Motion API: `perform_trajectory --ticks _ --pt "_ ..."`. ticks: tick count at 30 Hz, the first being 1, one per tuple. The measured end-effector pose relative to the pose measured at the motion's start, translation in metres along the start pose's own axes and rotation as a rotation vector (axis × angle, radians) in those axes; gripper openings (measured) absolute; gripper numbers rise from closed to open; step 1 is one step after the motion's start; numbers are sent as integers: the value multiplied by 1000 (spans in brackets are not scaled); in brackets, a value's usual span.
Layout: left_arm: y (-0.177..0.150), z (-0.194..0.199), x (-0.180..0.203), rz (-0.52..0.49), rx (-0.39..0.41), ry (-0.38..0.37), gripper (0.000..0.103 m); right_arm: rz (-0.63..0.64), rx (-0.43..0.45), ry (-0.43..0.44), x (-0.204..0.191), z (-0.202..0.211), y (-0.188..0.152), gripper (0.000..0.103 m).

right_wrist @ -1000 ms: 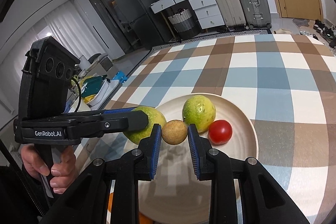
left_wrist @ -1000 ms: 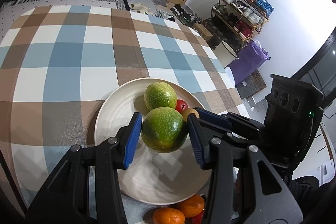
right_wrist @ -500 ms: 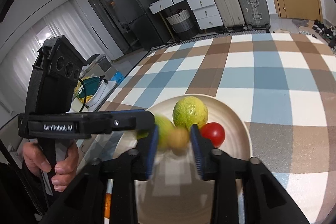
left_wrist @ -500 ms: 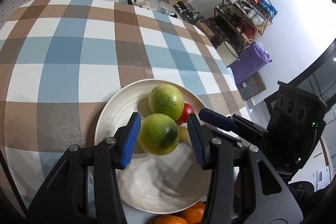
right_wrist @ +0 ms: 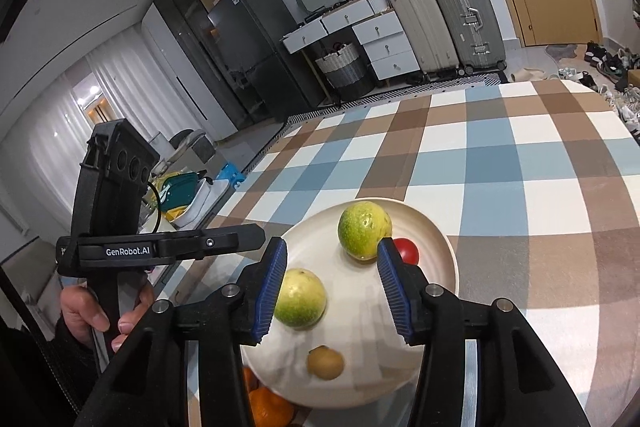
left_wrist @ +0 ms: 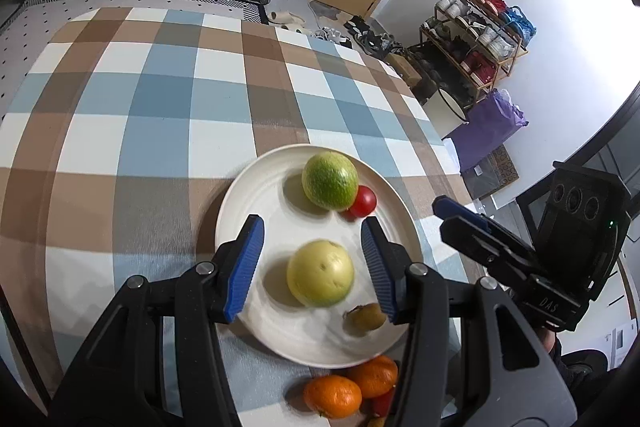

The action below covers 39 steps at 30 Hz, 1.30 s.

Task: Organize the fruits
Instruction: 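Lower the pomelo and kiwi onto the plate and open both tools, then withdraw both open tools from the plate toward the remaining fruit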

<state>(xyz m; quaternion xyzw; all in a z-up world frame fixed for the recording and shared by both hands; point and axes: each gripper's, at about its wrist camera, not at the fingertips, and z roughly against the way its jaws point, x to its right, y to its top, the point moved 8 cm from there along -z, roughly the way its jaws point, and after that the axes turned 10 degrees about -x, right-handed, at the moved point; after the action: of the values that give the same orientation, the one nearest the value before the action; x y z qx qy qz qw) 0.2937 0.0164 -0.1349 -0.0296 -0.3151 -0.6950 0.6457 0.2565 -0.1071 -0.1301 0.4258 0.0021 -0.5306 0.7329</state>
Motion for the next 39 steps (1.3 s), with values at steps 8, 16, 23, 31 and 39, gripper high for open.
perform_trajectory --ticks 8,16,23,31,39 --pt "-21 19 6 -6 29 22 52 3 20 -5 -10 16 -12 52" --pt "-44 32 12 -17 43 35 55 32 42 -12 -24 32 -24 60" --pt "-63 42 15 -31 71 86 70 49 63 -37 -32 46 -32 76" --pt "-82 44 15 -27 60 89 82 51 76 -59 -39 56 -45 85" --pt "-105 43 26 -42 39 63 86 44 83 -86 -44 65 -56 98"
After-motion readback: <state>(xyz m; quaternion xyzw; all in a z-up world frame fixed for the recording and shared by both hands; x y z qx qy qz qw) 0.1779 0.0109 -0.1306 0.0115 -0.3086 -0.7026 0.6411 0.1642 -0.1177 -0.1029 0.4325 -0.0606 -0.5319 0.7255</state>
